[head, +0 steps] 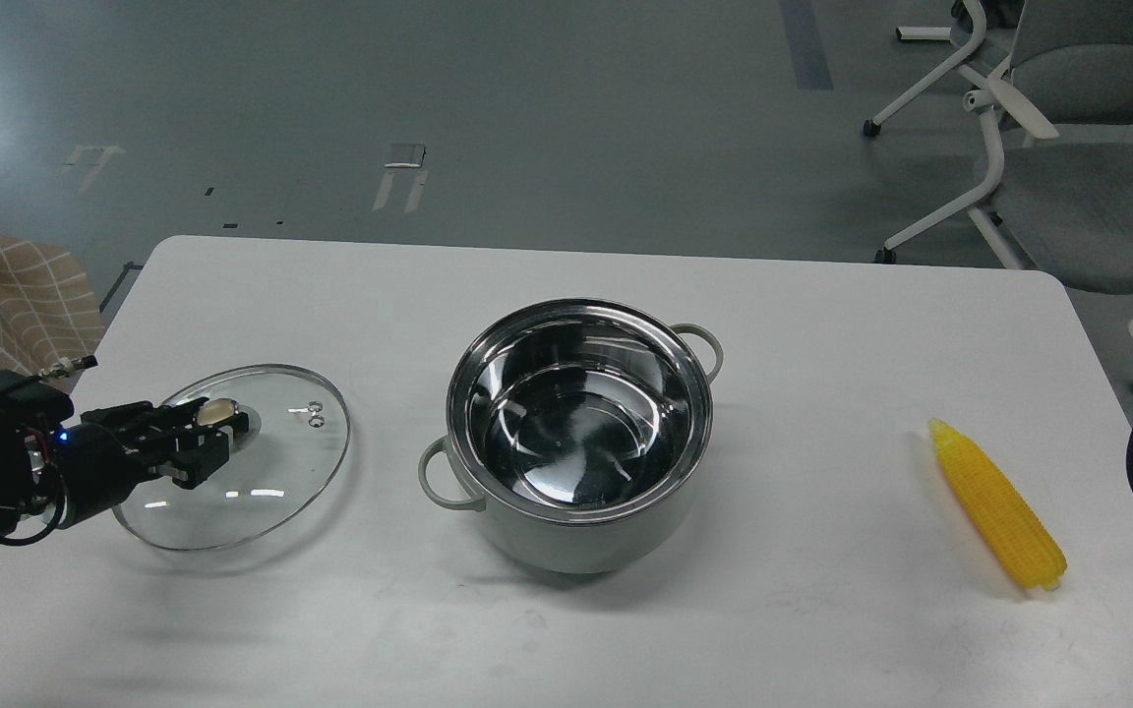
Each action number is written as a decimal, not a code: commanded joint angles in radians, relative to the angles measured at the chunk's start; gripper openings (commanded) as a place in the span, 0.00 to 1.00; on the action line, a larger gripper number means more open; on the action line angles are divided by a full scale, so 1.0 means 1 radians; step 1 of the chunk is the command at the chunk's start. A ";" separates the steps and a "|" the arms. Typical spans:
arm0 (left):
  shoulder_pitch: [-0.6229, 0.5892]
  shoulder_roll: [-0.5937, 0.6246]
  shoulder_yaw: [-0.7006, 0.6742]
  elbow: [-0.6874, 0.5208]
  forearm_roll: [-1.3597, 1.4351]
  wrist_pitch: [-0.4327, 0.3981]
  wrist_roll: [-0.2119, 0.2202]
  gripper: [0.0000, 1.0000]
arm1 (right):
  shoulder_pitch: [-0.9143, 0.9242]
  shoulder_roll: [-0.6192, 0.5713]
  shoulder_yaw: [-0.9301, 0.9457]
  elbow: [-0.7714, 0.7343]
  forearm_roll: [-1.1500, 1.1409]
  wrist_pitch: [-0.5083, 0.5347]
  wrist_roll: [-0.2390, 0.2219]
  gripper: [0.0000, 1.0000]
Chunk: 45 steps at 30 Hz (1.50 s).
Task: Open pot and put corn in
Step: 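Release the lid and raise the left arm back to rest, then reach the right gripper to the yellow corn cob and grasp it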
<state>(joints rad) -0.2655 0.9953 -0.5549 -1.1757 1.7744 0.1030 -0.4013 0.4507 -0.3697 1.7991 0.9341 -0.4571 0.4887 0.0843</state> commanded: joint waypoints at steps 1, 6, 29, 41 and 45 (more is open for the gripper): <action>-0.001 -0.004 -0.011 -0.001 -0.003 0.000 0.001 0.74 | -0.003 0.000 -0.003 0.000 0.000 0.000 0.000 1.00; -0.005 -0.001 -0.002 -0.004 -0.030 -0.002 -0.002 0.83 | -0.030 -0.006 -0.006 0.003 -0.002 0.000 0.000 1.00; -0.466 -0.148 -0.235 -0.002 -1.255 -0.031 -0.067 0.96 | -0.276 -0.344 -0.159 0.439 -0.851 0.000 0.012 1.00; -0.532 -0.374 -0.461 0.149 -1.432 -0.235 0.073 0.97 | -0.398 -0.347 -0.331 0.512 -1.426 0.000 0.137 1.00; -0.602 -0.461 -0.461 0.281 -1.431 -0.311 0.088 0.97 | -0.415 -0.356 -0.440 0.505 -1.572 0.000 0.137 1.00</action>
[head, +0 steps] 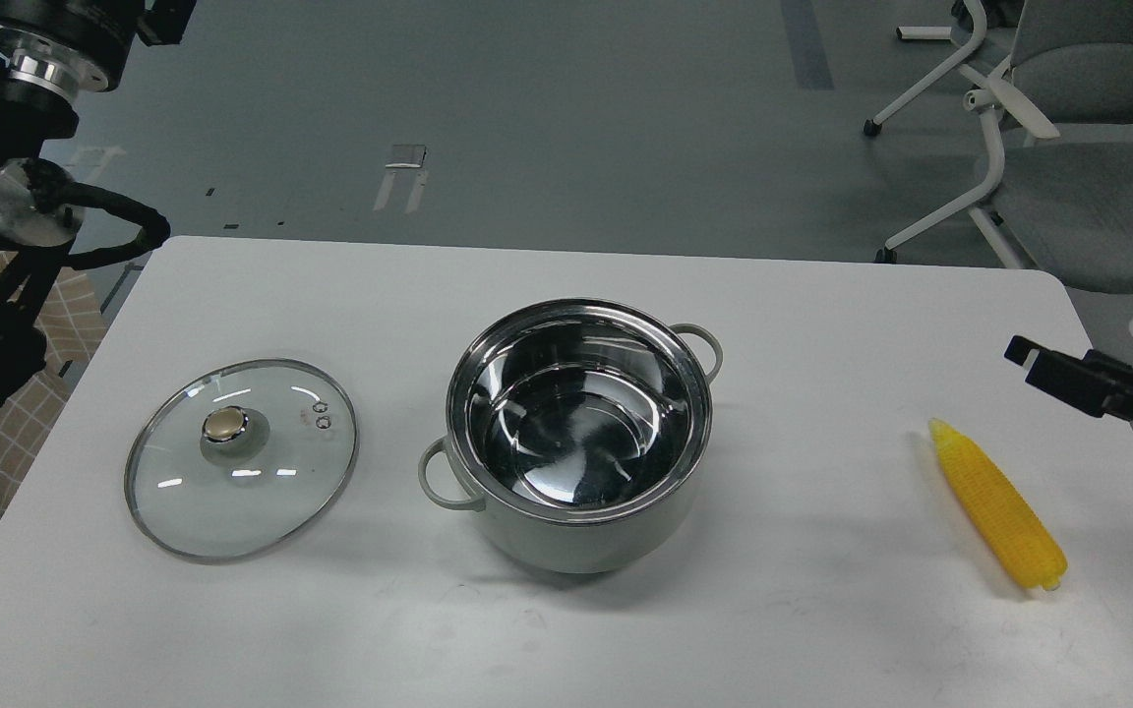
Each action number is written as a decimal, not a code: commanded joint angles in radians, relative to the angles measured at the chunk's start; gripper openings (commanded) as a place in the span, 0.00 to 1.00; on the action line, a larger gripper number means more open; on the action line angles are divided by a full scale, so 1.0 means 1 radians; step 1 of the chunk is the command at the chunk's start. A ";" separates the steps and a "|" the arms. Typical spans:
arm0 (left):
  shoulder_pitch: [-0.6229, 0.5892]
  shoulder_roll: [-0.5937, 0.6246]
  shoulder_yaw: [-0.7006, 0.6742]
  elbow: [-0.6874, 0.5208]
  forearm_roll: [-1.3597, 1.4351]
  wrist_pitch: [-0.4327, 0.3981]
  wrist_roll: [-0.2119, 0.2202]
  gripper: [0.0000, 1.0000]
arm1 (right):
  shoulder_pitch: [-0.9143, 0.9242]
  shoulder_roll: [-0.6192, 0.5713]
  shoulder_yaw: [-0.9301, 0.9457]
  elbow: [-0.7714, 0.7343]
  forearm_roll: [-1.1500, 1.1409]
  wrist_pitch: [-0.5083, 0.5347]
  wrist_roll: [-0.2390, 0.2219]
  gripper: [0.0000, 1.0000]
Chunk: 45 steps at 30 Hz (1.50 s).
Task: Open pot and put corn in
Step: 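Reach the right gripper to the yellow corn cob and grasp it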
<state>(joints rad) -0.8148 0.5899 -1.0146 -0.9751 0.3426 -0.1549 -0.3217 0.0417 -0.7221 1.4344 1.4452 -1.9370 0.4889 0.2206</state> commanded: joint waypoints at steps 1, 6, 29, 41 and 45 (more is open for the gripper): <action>-0.063 -0.067 -0.001 0.096 0.001 -0.063 0.009 0.97 | -0.006 -0.003 -0.097 -0.006 -0.108 0.000 0.000 1.00; -0.076 -0.088 -0.002 0.147 0.000 -0.072 0.007 0.97 | -0.003 0.004 -0.212 -0.064 -0.152 -0.019 0.000 0.98; -0.075 -0.096 -0.002 0.147 0.000 -0.061 0.001 0.97 | 0.004 -0.002 -0.273 -0.129 -0.206 -0.139 -0.006 0.00; -0.076 -0.091 0.002 0.142 0.003 -0.064 0.003 0.97 | 0.184 0.027 -0.218 0.116 -0.183 -0.214 0.019 0.00; -0.079 -0.087 0.001 0.147 0.003 -0.066 0.001 0.97 | 0.327 0.104 -0.291 0.156 -0.171 -0.204 0.026 0.00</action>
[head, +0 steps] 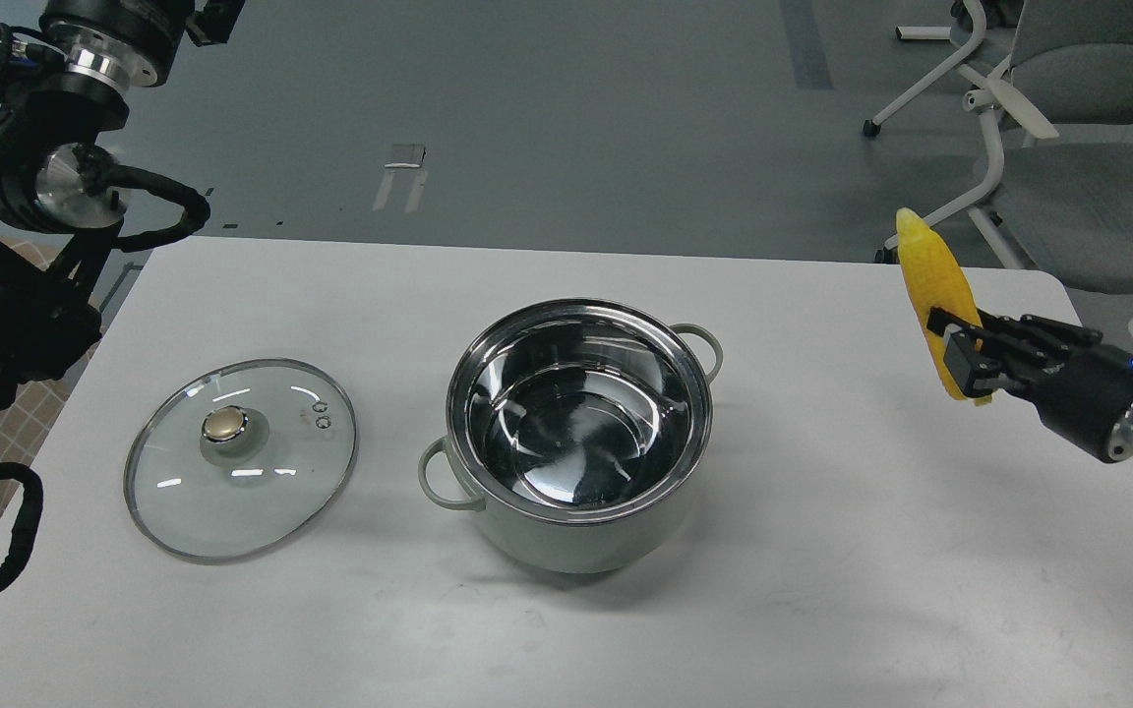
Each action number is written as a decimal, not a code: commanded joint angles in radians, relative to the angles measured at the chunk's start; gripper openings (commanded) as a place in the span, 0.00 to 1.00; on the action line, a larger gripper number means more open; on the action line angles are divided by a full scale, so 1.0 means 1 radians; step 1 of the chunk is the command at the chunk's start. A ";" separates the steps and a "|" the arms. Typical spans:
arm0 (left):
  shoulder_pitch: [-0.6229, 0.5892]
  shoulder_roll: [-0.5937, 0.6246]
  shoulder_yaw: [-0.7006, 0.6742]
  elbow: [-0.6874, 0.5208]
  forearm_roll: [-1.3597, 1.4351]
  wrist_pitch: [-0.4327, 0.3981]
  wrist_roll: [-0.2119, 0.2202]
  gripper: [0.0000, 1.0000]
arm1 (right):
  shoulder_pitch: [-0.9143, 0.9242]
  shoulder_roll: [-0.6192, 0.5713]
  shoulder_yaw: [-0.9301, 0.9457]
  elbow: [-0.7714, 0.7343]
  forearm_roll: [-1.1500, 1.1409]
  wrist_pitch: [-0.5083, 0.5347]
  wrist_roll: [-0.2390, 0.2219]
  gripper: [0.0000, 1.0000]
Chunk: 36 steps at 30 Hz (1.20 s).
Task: Open pot and put corn in
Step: 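Reach the right gripper to the yellow corn cob and grasp it, then carry the corn cob with the right gripper over the open pot, then lower the corn into the pot and open the right gripper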
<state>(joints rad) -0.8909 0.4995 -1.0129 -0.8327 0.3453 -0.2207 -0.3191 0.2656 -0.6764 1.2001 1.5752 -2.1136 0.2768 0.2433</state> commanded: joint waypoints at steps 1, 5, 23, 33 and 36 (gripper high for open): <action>-0.008 0.005 -0.001 0.004 0.000 0.001 -0.002 0.97 | 0.145 0.090 -0.097 0.031 0.006 0.016 0.007 0.00; -0.013 0.002 -0.003 0.004 0.000 0.003 -0.002 0.97 | 0.187 0.153 -0.198 0.042 0.006 0.021 0.021 0.00; -0.020 0.008 -0.016 0.004 -0.002 0.003 -0.003 0.97 | 0.287 0.331 -0.493 -0.080 -0.009 0.024 0.014 0.23; -0.031 -0.001 -0.013 0.003 0.000 0.004 0.000 0.97 | 0.285 0.353 -0.494 -0.081 -0.009 0.022 0.016 0.95; -0.033 0.002 -0.012 0.003 0.000 0.004 0.000 0.97 | 0.287 0.353 -0.493 -0.081 -0.009 0.022 0.016 0.98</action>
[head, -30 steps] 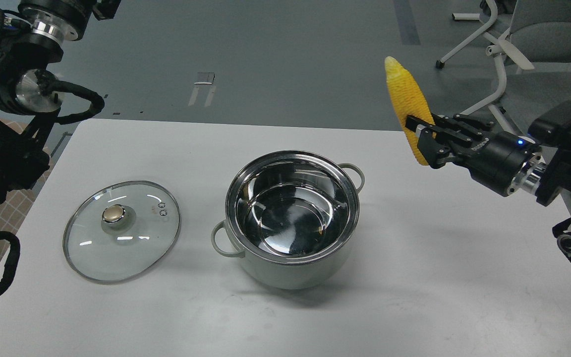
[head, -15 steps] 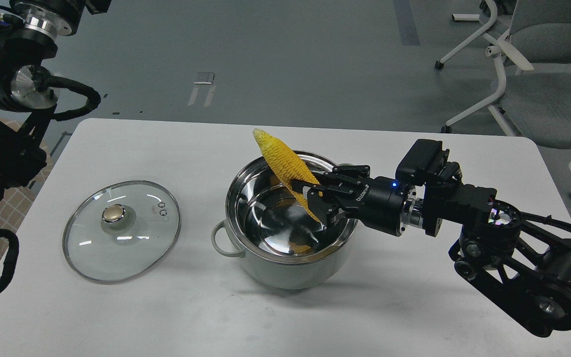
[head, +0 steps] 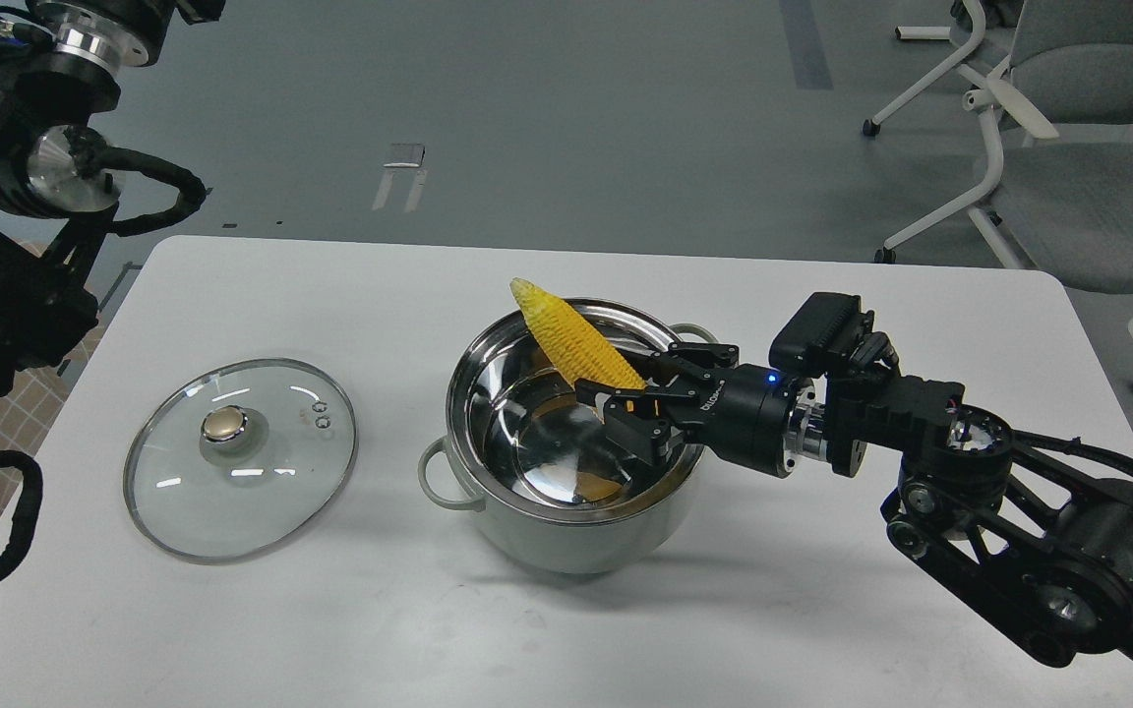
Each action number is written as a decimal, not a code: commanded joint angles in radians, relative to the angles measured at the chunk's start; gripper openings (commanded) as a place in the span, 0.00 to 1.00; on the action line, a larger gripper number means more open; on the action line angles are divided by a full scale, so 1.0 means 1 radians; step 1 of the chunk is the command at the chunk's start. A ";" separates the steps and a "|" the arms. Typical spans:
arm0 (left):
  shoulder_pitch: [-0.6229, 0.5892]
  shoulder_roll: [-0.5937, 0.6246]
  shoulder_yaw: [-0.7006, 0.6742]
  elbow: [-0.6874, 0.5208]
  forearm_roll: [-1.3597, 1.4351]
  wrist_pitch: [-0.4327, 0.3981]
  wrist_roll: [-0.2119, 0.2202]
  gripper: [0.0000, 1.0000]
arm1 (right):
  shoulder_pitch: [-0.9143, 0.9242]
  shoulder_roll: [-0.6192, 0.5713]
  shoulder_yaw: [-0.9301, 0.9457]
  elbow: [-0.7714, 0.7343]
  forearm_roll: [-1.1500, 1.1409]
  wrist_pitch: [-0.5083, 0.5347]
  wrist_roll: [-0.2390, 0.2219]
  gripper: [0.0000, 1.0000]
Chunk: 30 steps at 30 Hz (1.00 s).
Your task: Open pot and put corn in
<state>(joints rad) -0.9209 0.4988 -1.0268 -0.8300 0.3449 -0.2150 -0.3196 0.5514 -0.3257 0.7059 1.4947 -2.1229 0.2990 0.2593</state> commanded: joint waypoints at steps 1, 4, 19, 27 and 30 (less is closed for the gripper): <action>-0.004 0.004 0.001 -0.001 0.000 -0.001 0.001 0.97 | 0.001 0.002 0.001 -0.001 0.000 0.000 -0.002 0.98; -0.003 0.007 0.002 -0.004 0.000 -0.001 0.001 0.97 | 0.004 0.001 0.006 -0.001 0.000 0.000 -0.002 0.99; 0.005 0.032 -0.004 -0.011 -0.003 -0.020 0.004 0.98 | 0.076 0.120 0.579 -0.004 0.352 -0.003 0.001 1.00; 0.013 0.033 -0.003 -0.001 -0.003 -0.018 -0.004 0.98 | 0.195 0.063 0.773 -0.231 0.745 -0.007 -0.005 1.00; 0.013 0.036 -0.007 0.000 -0.004 -0.018 -0.006 0.98 | 0.235 0.036 0.826 -0.397 0.935 -0.004 -0.005 1.00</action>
<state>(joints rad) -0.9084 0.5319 -1.0290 -0.8315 0.3420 -0.2323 -0.3239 0.7518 -0.2637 1.4843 1.2412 -1.3569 0.2934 0.2543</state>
